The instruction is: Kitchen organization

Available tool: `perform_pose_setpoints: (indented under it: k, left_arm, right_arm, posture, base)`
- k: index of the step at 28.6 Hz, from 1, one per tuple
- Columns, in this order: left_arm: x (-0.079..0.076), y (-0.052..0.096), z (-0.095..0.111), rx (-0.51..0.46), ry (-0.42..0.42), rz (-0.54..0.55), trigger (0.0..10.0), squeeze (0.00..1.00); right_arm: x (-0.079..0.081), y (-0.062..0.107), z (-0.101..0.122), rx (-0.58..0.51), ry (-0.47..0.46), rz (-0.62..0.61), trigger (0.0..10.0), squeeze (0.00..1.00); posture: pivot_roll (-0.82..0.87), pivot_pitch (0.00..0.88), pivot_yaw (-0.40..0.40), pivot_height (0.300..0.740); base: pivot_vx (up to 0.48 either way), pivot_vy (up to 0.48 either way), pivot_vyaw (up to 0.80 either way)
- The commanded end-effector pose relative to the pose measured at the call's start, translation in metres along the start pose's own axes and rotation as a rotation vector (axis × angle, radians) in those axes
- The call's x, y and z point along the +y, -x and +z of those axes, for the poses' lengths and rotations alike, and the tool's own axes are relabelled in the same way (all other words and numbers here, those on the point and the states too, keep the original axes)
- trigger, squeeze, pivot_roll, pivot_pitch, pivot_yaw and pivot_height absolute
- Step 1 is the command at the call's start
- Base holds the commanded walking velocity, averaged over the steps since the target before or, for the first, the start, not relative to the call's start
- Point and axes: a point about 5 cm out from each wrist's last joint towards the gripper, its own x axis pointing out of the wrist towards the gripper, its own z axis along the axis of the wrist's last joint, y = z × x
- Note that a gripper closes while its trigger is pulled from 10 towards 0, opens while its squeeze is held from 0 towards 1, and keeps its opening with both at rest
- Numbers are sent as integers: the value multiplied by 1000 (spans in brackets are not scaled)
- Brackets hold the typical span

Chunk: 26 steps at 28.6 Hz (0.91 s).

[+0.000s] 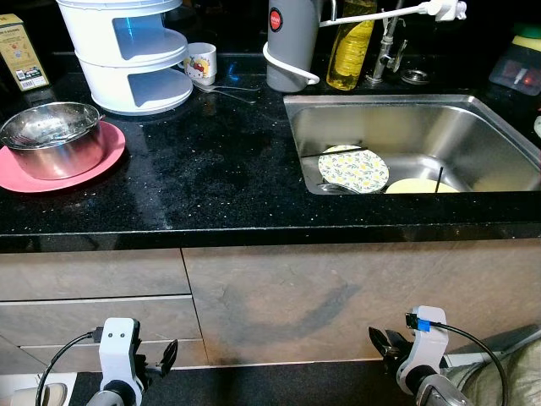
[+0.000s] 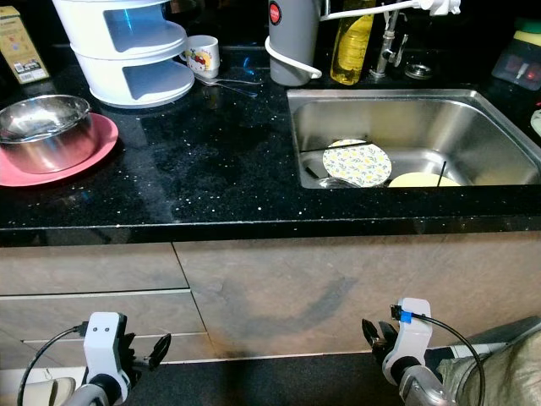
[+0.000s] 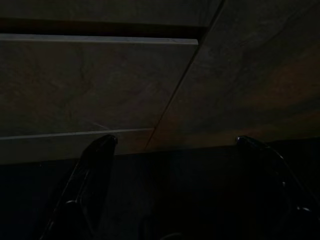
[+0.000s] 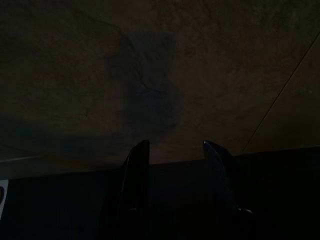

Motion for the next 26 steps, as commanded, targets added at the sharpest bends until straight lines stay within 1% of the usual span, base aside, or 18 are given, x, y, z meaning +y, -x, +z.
perform_pose_setpoints:
  k: [1, 11, 20, 24, 26]
  left_arm:
    - [0, 3, -4, 16, 9, -4, 10000, 0]
    - [0, 3, -4, 11, 12, -1, 10000, 0]
    - [3, 0, -1, 9, 22, 6, 10000, 0]
    - [5, -3, 1, -5, 39, 33, 10000, 0]
    - [9, -3, 3, -15, 60, 55, 10000, 0]
  right_arm:
    - [-1, 1, -2, 9, 6, 0, 10000, 0]
    - [0, 1, -1, 7, 8, 3, 10000, 0]
    - [3, -3, 1, -1, 5, 3, 10000, 0]
    - [3, -7, 4, 1, 3, 2, 10000, 0]
    - [4, -8, 3, 7, -1, 0, 10000, 0]
  posture:
    - [28, 54, -41, 740]
    - [29, 58, -41, 740]
    - [34, 47, -38, 740]
    - [43, 32, -48, 740]
    - [40, 13, -51, 740]
  base:
    - [0, 0, 0]
    - [0, 0, 0]
    - [0, 0, 0]
    - [0, 0, 0]
    - [0, 0, 0]
